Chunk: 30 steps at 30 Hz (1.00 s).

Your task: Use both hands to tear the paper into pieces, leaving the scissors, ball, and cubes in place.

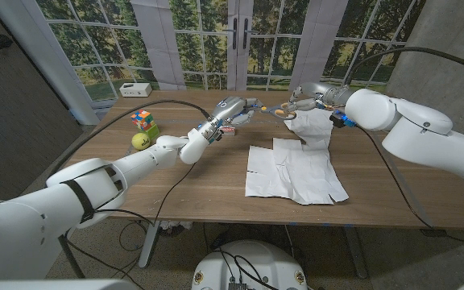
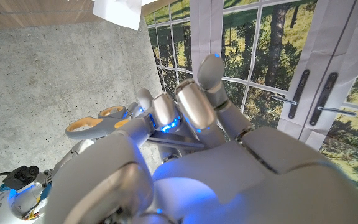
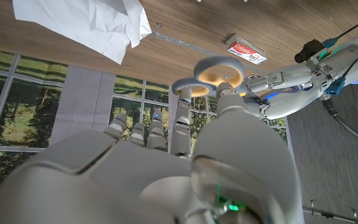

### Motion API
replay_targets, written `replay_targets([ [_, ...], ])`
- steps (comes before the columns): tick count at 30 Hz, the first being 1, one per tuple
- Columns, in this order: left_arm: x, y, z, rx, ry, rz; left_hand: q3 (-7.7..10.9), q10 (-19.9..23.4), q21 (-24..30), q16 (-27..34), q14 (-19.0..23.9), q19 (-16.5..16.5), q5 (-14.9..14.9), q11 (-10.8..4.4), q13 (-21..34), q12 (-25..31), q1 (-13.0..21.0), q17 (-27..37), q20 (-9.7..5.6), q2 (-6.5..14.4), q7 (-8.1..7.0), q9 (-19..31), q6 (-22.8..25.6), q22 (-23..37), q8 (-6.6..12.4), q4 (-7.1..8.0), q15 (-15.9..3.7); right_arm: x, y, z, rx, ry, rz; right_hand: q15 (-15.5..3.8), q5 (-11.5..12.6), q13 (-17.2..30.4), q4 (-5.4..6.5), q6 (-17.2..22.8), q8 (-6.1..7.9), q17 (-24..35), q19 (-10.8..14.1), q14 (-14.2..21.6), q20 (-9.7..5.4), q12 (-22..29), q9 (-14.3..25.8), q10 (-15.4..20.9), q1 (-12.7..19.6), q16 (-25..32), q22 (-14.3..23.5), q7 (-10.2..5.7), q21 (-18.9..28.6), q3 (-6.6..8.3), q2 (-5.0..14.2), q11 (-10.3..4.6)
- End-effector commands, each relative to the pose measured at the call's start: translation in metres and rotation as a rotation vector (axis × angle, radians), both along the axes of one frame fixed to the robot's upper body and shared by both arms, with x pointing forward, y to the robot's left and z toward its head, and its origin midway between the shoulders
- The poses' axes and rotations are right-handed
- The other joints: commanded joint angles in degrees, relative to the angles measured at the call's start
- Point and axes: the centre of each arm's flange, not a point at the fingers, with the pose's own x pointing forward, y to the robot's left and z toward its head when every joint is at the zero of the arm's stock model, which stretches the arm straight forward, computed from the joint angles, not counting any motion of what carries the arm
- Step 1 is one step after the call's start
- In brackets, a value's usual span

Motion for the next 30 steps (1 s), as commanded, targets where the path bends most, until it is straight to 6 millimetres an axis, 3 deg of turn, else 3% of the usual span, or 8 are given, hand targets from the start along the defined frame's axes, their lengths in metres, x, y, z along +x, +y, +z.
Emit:
replay_targets([
  [1,0.0013,0.0007,0.0,0.001,-0.002,0.0,0.17,0.0,0.0,0.1,0.0,-0.3,-0.1,-0.12,0.2,0.4,-0.1,0.2,-4.98,-0.3,-0.15,0.2,0.4,0.1,0.2,-0.3,-0.07,-0.001,-0.0028,0.0026,-0.032,0.007,-0.022,-0.09,0.4,0.2,-0.19,0.1,0.1,0.1,0.3,0.2,-0.06,0.1,0.2,-0.1,1.1,0.0,0.0,-0.25,0.3,0.53,-0.13,-0.3],
  [13,0.0014,-0.0016,0.0004,-0.004,-0.005,-0.005,0.2,0.0,0.4,0.1,0.0,-0.1,-0.1,-0.11,0.2,0.4,-0.1,0.2,-4.97,-0.3,-0.17,-0.1,0.2,0.6,0.12,-0.26,-0.06,0.0019,0.0021,0.0018,-0.067,0.018,-0.017,-0.19,0.7,0.2,-0.48,-0.4,-0.11,0.1,0.2,-0.1,-0.16,0.0,0.2,-0.3,2.3,-0.2,0.0,-0.82,0.1,0.87,-0.41,-0.61],
  [16,0.0011,-0.0035,0.0006,-0.004,-0.008,-0.009,0.19,0.0,0.2,0.1,0.0,-0.2,-0.1,-0.11,0.2,0.4,-0.1,0.2,-4.97,-0.3,-0.17,-0.2,0.3,0.5,0.16,-0.26,-0.07,0.0027,0.0024,0.0017,-0.069,0.016,-0.021,-0.3,0.8,0.2,-0.5,-1.1,-0.38,0.1,0.1,-0.3,-0.26,-0.2,0.3,-0.6,2.7,-0.3,0.0,-2.06,0.0,0.98,-0.58,-1.29],
  [30,0.0017,-0.0061,0.0017,0.001,-0.01,-0.015,0.11,0.1,0.0,0.1,0.0,-0.3,-0.2,-0.11,0.2,0.4,0.0,0.2,-4.99,-0.3,-0.16,-0.2,0.3,0.1,0.38,-0.35,-0.06,0.0029,0.0012,0.0015,-0.081,0.013,-0.033,-0.62,1.3,0.3,-0.75,-0.7,-0.14,0.0,0.4,-0.3,-0.66,0.0,0.5,-0.1,4.4,-0.3,0.0,-3.11,-0.1,1.57,-0.59,-2.13],
])
